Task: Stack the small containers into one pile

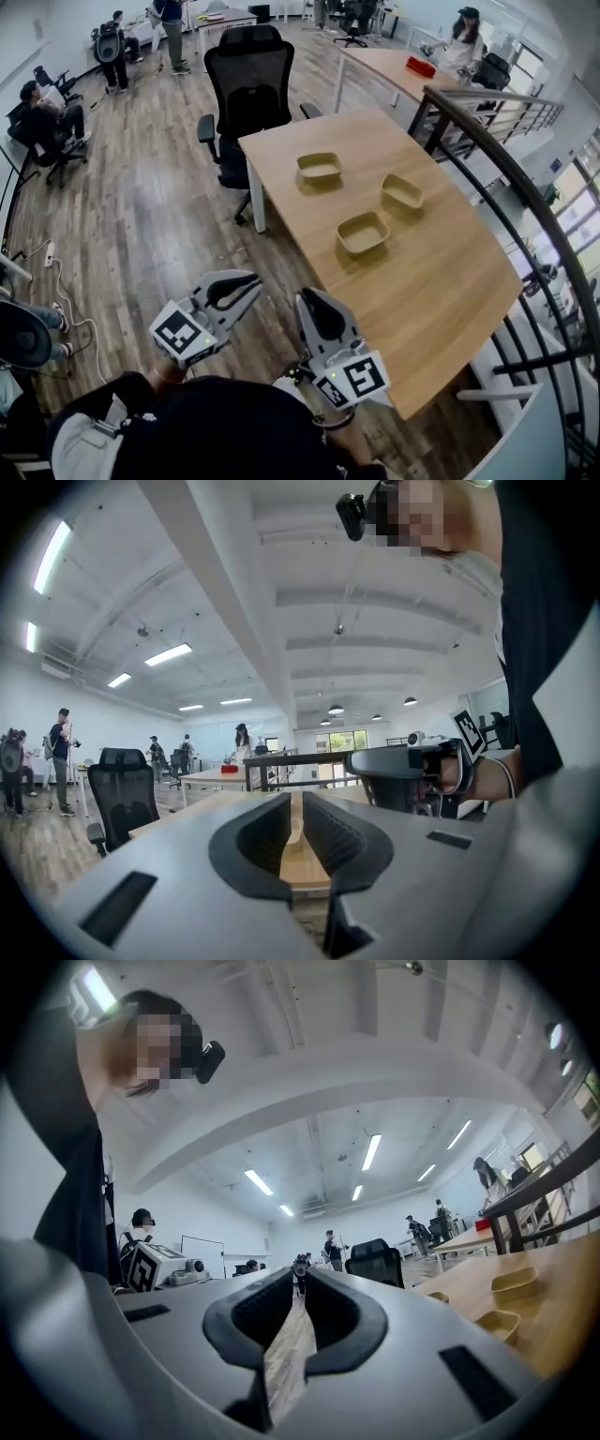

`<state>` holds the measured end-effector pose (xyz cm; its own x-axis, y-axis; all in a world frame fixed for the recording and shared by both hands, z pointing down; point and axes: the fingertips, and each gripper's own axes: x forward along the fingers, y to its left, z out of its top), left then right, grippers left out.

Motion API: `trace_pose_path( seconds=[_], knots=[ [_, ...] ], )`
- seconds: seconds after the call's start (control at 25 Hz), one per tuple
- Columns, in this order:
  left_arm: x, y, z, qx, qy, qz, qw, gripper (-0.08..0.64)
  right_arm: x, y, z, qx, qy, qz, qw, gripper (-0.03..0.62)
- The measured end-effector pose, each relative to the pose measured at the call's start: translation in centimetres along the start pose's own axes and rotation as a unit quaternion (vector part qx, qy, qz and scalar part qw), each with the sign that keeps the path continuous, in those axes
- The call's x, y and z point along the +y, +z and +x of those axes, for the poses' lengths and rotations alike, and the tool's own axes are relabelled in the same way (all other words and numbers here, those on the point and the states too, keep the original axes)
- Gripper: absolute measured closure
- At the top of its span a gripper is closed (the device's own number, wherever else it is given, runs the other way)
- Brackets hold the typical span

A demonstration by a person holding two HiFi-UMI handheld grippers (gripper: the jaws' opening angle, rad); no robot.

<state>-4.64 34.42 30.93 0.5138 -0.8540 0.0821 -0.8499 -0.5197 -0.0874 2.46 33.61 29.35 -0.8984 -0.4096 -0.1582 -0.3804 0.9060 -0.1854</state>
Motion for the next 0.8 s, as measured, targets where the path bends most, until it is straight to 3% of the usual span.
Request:
trace_pose_path(
  seconds=[0.32, 0.8],
  knots=[
    [0.4, -0.4, 4.2, 0.017, 0.023, -0.003, 0.9996, 0.526, -4.8, 0.0, -0.9, 0.008, 0.003, 0.004, 1.0, 0.558],
    [-0.1, -0.6, 10.1, 0.0, 0.011, -0.012, 0.9999, 0.526, -10.4, -0.1, -2.8, 0.021, -0.016, 0.006, 1.0, 0.558]
  ],
)
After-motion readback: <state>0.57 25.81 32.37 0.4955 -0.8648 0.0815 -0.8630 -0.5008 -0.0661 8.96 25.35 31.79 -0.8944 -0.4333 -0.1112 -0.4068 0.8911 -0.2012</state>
